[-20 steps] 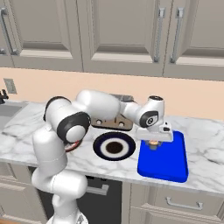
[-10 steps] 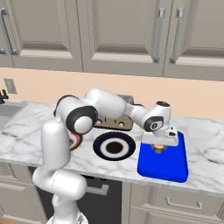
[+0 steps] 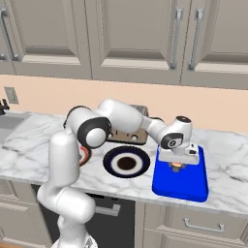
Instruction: Move the dessert items from the plates to the tray.
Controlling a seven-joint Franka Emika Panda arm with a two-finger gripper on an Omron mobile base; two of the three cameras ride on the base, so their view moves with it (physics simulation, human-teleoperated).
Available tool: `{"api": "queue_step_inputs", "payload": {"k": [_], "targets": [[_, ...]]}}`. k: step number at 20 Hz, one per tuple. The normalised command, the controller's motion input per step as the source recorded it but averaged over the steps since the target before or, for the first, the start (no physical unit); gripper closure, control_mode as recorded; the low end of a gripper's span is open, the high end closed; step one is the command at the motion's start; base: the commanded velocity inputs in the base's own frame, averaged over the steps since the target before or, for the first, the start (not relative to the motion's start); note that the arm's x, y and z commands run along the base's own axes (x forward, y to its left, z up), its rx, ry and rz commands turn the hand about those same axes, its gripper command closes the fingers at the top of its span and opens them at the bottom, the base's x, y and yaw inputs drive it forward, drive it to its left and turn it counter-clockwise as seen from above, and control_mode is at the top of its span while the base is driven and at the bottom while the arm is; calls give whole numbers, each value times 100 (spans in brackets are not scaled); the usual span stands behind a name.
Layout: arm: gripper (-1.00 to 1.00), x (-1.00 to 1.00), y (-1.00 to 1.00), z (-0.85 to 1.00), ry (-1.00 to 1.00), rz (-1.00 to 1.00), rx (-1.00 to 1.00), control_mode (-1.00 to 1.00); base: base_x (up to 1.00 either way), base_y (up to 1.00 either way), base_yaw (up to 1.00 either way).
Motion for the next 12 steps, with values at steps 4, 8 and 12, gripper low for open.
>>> {"api": "queue_step_inputs", "payload": {"k": [4, 8, 12], "targets": [[-100, 0, 0, 0, 0, 0, 0, -100, 0, 0, 0], [-100, 0, 0, 0, -1, 0, 0, -100, 0, 0, 0], [-100, -6, 1, 7, -10, 0, 0, -100, 0, 0, 0]]}}
